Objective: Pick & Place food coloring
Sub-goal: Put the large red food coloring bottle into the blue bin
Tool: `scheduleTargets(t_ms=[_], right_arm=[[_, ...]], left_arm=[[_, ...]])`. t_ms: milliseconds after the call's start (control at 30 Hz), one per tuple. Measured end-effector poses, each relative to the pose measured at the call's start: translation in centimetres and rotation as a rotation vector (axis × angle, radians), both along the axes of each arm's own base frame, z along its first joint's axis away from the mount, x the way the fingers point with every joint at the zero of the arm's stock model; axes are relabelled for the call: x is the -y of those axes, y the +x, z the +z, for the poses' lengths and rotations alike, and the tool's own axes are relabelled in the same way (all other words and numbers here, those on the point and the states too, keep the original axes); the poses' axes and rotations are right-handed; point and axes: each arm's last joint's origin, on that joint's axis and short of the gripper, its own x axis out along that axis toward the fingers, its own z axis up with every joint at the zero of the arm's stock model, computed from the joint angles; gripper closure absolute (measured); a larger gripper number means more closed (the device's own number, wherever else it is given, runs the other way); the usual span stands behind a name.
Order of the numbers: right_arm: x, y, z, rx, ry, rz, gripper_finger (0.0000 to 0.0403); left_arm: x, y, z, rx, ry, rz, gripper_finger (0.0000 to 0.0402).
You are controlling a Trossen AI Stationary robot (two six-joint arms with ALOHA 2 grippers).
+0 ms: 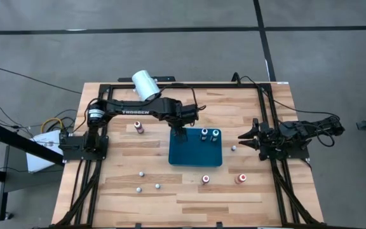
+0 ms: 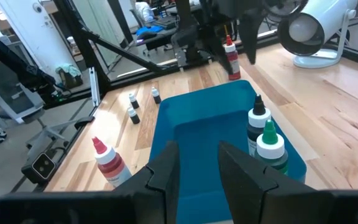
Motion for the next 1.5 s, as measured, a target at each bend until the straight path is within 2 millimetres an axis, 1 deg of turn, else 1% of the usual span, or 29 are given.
scheduleTargets(t_ms=[100,200,367,567,667,800,933,1133,1333,1500], right_arm=[[0.0,0.0,0.0,0.0,0.004,0.0,0.0305],[0.0,0.0,0.0,-0.001,0.007,-0.001,0.0305],[0.0,0.0,0.0,-0.001,0.007,-0.001,0.0305],[0.0,0.0,0.0,0.001,0.008,-0.002,0.0305],[0.0,0.0,0.1,0.008,0.012,-0.002,0.0305],[0.0,0.0,0.2,0.02,0.015,-0.003,0.0305],[0.0,0.1,0.4,0.037,0.02,-0.002,0.0305],[0.0,0.1,0.4,0.045,0.021,-0.002,0.0305],[0.0,0.1,0.4,0.044,0.021,-0.002,0.0305],[0.0,0.0,0.2,0.021,0.014,-0.002,0.0305]], left_arm=[[0.1,-1.6,-0.5,0.027,-0.014,0.034,0.0207],[0.3,-3.9,-0.5,0.063,-0.028,0.094,0.0207],[0.8,-8.3,1.0,0.223,-0.041,0.174,0.0207],[1.4,-13.4,1.7,0.3,-0.047,0.286,0.0207],[1.5,-15.4,2.0,0.301,-0.046,0.36,0.0207],[1.6,-17.4,3.0,0.312,-0.025,0.47,0.0207],[1.5,-19.0,3.4,0.279,-0.027,0.605,0.0207],[1.1,-20.7,2.9,0.153,-0.031,0.764,0.0207],[0.1,-21.1,2.8,0.147,-0.017,0.853,0.0207],[-1.1,-21.4,2.8,0.139,-0.03,0.89,0.0207]])
